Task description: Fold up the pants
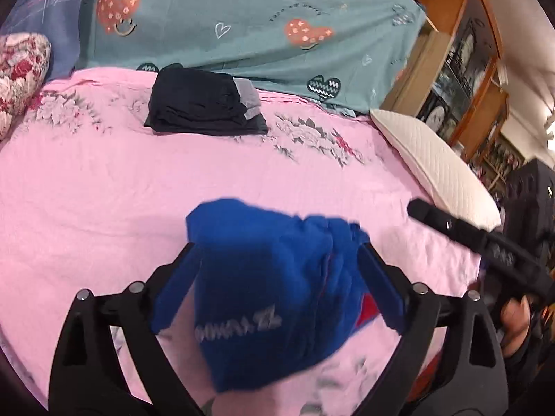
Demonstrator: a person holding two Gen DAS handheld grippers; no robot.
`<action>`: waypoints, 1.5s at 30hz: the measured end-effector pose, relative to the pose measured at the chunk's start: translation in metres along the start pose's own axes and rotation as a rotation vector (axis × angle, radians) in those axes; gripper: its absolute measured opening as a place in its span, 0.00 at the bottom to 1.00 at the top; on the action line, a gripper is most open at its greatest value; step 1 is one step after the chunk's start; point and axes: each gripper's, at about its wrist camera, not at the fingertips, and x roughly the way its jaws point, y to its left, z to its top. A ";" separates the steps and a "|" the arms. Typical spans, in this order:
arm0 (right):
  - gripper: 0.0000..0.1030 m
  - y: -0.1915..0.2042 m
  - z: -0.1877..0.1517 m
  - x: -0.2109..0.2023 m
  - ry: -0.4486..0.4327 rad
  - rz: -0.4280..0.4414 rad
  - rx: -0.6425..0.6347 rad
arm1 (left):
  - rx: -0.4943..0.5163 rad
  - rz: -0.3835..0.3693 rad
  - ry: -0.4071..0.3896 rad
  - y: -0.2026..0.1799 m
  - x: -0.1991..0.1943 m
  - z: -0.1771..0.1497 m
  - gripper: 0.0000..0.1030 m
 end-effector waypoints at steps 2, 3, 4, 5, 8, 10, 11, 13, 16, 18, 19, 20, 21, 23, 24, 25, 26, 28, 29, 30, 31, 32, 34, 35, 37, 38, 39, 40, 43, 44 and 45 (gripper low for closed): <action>0.50 0.001 0.006 0.021 0.039 0.014 0.016 | -0.050 0.078 0.032 0.011 0.031 0.007 0.90; 0.50 -0.002 0.004 0.036 0.080 -0.002 0.030 | -0.073 0.118 0.053 0.021 0.045 0.006 0.89; 0.50 -0.008 -0.002 0.057 0.146 -0.045 0.047 | -0.082 0.178 0.086 0.031 0.064 0.003 0.88; 0.50 -0.015 -0.010 0.076 0.212 -0.081 0.058 | -0.082 0.215 0.113 0.033 0.080 0.001 0.89; 0.50 -0.027 -0.038 0.109 0.288 -0.127 0.009 | -0.101 0.242 0.202 0.050 0.115 -0.014 0.93; 0.51 -0.023 -0.038 0.105 0.275 -0.133 -0.012 | -0.096 0.243 0.197 0.049 0.112 -0.013 0.93; 0.51 -0.023 -0.034 0.100 0.267 -0.117 -0.006 | -0.110 0.228 0.197 0.050 0.108 -0.009 0.92; 0.57 -0.028 -0.026 0.083 0.236 -0.069 0.032 | -0.136 0.179 0.183 0.050 0.095 -0.006 0.91; 0.86 -0.041 -0.019 0.048 0.175 -0.047 0.064 | -0.149 0.109 0.125 0.051 0.060 -0.002 0.91; 0.97 -0.056 -0.024 0.033 0.165 -0.054 0.097 | -0.146 0.066 0.110 0.052 0.027 -0.010 0.93; 0.97 -0.061 -0.027 0.031 0.174 -0.031 0.115 | -0.152 0.055 0.111 0.054 0.022 -0.013 0.95; 0.97 -0.068 -0.032 0.032 0.194 0.003 0.138 | -0.162 0.044 0.125 0.061 0.018 -0.019 0.95; 0.97 -0.072 -0.038 0.035 0.217 0.038 0.158 | -0.169 0.043 0.139 0.066 0.017 -0.024 0.95; 0.97 -0.076 -0.048 0.043 0.252 0.043 0.172 | -0.184 0.029 0.165 0.076 0.024 -0.036 0.95; 0.97 -0.076 -0.051 0.049 0.267 0.046 0.175 | -0.189 0.029 0.176 0.078 0.029 -0.039 0.95; 0.97 -0.074 -0.054 0.053 0.277 0.053 0.179 | -0.197 0.020 0.190 0.079 0.034 -0.043 0.95; 0.97 -0.073 -0.056 0.058 0.285 0.066 0.185 | -0.199 -0.008 0.206 0.076 0.042 -0.047 0.95; 0.95 -0.069 -0.058 0.067 0.309 0.100 0.192 | -0.190 -0.026 0.208 0.069 0.052 -0.049 0.95; 0.95 -0.066 -0.059 0.071 0.319 0.113 0.189 | -0.185 -0.031 0.191 0.064 0.056 -0.049 0.95; 0.91 -0.062 -0.059 0.075 0.326 0.112 0.171 | -0.192 -0.051 0.192 0.062 0.061 -0.047 0.95; 0.84 -0.059 -0.058 0.077 0.338 0.121 0.161 | -0.207 -0.065 0.188 0.060 0.065 -0.045 0.95; 0.83 -0.057 -0.058 0.082 0.358 0.147 0.163 | -0.228 -0.083 0.190 0.059 0.069 -0.043 0.95; 0.83 -0.055 -0.056 0.087 0.378 0.160 0.166 | -0.231 -0.112 0.206 0.053 0.076 -0.042 0.93; 0.78 -0.055 -0.056 0.089 0.387 0.169 0.165 | -0.195 -0.102 0.215 0.045 0.080 -0.042 0.93; 0.49 -0.063 -0.057 0.092 0.406 0.213 0.211 | -0.162 -0.088 0.221 0.039 0.082 -0.043 0.79; 0.46 -0.067 -0.058 0.091 0.410 0.243 0.241 | -0.184 -0.116 0.240 0.041 0.082 -0.042 0.68; 0.43 -0.070 -0.059 0.088 0.398 0.252 0.251 | -0.201 -0.126 0.236 0.044 0.080 -0.042 0.63; 0.41 -0.070 -0.060 0.085 0.386 0.262 0.251 | -0.212 -0.151 0.235 0.044 0.078 -0.040 0.52; 0.40 -0.061 -0.057 0.073 0.346 0.279 0.243 | -0.187 -0.149 0.212 0.037 0.067 -0.035 0.49; 0.40 -0.057 -0.054 0.068 0.330 0.289 0.238 | -0.175 -0.146 0.200 0.032 0.063 -0.032 0.49; 0.40 -0.054 -0.051 0.064 0.317 0.299 0.233 | -0.170 -0.147 0.190 0.030 0.059 -0.030 0.49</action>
